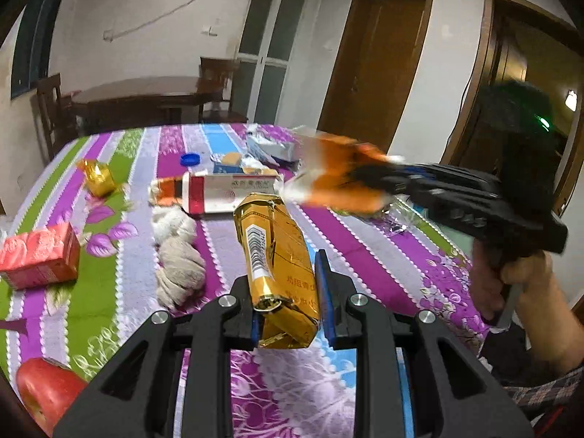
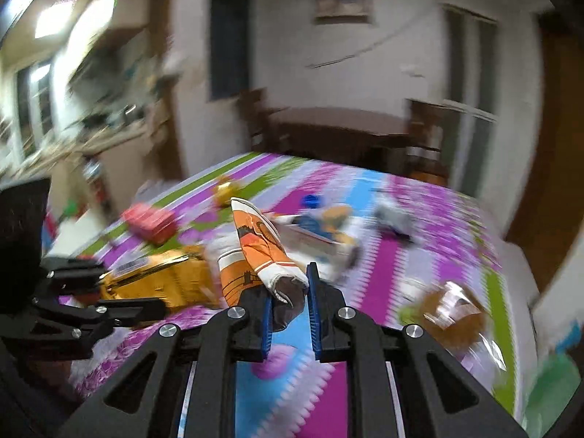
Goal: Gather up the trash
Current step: 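Carry both items over the green bin and open both grippers to drop them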
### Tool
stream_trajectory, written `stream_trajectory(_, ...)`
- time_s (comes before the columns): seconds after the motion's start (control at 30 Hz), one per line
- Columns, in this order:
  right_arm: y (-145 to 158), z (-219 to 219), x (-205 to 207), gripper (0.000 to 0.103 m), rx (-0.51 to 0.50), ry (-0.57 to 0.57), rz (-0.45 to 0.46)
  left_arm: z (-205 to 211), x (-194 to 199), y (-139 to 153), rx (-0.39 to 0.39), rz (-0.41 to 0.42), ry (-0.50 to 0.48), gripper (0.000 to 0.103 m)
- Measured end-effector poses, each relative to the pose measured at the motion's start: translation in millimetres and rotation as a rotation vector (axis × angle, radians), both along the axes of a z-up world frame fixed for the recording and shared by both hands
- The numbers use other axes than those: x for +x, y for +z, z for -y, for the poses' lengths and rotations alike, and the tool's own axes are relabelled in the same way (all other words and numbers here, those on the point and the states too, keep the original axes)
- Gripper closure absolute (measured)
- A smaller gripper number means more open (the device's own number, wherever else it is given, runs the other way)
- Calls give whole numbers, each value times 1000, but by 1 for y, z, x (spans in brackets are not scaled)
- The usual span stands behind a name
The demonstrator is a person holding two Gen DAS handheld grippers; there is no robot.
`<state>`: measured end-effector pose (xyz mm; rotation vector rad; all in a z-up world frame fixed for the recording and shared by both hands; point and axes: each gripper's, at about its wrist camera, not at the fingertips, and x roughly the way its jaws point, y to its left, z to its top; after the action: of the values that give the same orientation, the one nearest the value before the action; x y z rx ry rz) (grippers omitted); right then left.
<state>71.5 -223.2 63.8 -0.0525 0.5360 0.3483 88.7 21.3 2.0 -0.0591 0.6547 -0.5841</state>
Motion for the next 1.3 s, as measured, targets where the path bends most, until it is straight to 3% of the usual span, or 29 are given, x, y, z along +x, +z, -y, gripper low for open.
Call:
stream_trajectory(0.17,-4,74,-37,86,162,-235,-8,8,0,-2,-8,-42,6,80)
stream_trajectory(0.4,-12,151,-106,86,219,-458,28,59,-4,1,-3,-50,-79,80)
stream_trajectory(0.67,-14,281,-193,86,236,-801,25,179,0,11,25,-41,-301,80)
stream_trajectory(0.83,-17,346,-228,86,212,-924,-7,267,5,20,51,-8,-473,80)
stream_trajectory(0.97,-22,386,-235,86,189,-980,-48,339,11,16,117,29,-546,80)
stream_trajectory(1.07,-28,418,-230,86,208,-1010,-94,384,23,7,136,-12,-578,80)
stream_trajectory(1.3,-46,436,-165,86,122,-996,-236,439,39,-15,213,-55,-587,80)
